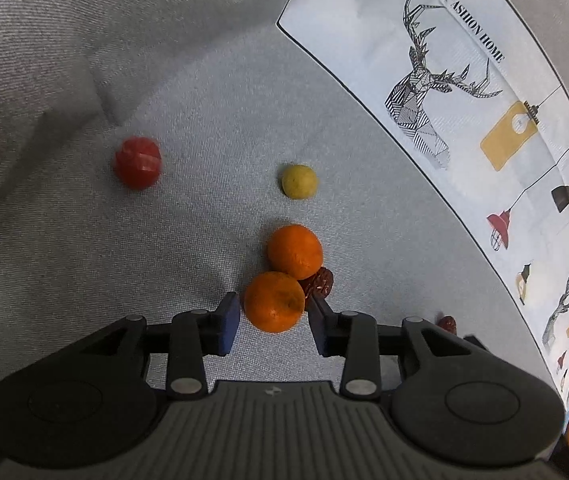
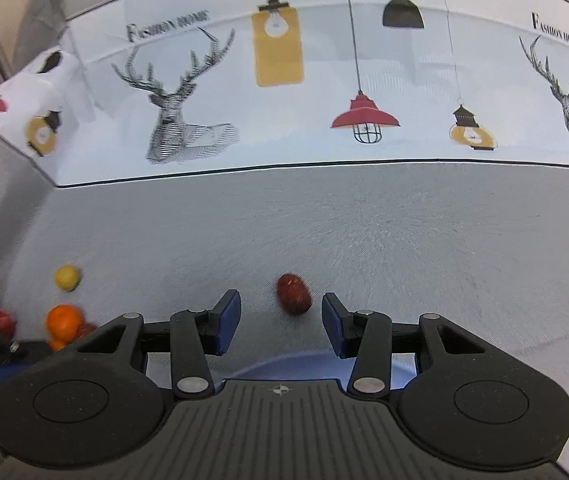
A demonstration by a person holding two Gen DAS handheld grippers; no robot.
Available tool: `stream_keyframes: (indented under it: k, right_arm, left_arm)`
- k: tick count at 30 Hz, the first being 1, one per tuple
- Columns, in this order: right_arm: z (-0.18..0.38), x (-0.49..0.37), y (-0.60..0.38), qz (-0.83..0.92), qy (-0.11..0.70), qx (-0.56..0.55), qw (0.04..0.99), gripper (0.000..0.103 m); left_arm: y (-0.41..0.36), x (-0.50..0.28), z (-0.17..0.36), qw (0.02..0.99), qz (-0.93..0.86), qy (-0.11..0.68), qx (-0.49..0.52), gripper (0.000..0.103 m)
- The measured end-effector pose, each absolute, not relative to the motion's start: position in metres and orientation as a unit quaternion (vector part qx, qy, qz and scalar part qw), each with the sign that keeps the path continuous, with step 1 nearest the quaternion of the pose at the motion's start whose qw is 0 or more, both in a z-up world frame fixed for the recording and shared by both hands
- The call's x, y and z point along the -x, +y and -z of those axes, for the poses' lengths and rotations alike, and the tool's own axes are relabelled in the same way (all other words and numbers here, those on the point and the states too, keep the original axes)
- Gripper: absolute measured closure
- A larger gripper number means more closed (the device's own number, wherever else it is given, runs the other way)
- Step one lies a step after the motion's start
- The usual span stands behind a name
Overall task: Organize fruits
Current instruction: 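Grasp a dark red date with the right tool while the left holds the orange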
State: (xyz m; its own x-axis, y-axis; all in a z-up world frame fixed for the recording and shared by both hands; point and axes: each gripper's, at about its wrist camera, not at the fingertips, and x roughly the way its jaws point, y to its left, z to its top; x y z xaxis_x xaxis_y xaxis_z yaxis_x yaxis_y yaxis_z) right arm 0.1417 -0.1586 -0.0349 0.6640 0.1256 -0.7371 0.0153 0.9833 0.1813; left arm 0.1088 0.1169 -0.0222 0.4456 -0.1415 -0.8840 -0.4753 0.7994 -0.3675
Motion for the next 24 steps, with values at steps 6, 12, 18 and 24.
stream_keyframes:
  k: [6, 12, 18, 24]
  right_arm:
    - [0.058, -0.167, -0.163, -0.026, 0.434, -0.090, 0.896, 0.055]
    - [0.073, -0.178, -0.156, -0.021, 0.440, -0.066, 0.896, 0.060]
    - [0.069, -0.170, -0.156, -0.034, 0.430, -0.065, 0.900, 0.078]
    - [0.056, -0.155, -0.133, -0.162, 0.427, -0.105, 0.884, 0.078]
  left_arm:
    - [0.116, -0.113, 0.025, 0.797, -0.107, 0.516, 0.296, 0.061]
    - [0.114, -0.115, 0.028, 0.800, -0.109, 0.519, 0.282, 0.063]
    - [0.111, -0.114, 0.023, 0.811, -0.105, 0.514, 0.258, 0.068]
    - [0.112, -0.109, 0.011, 0.829, -0.124, 0.508, 0.199, 0.068]
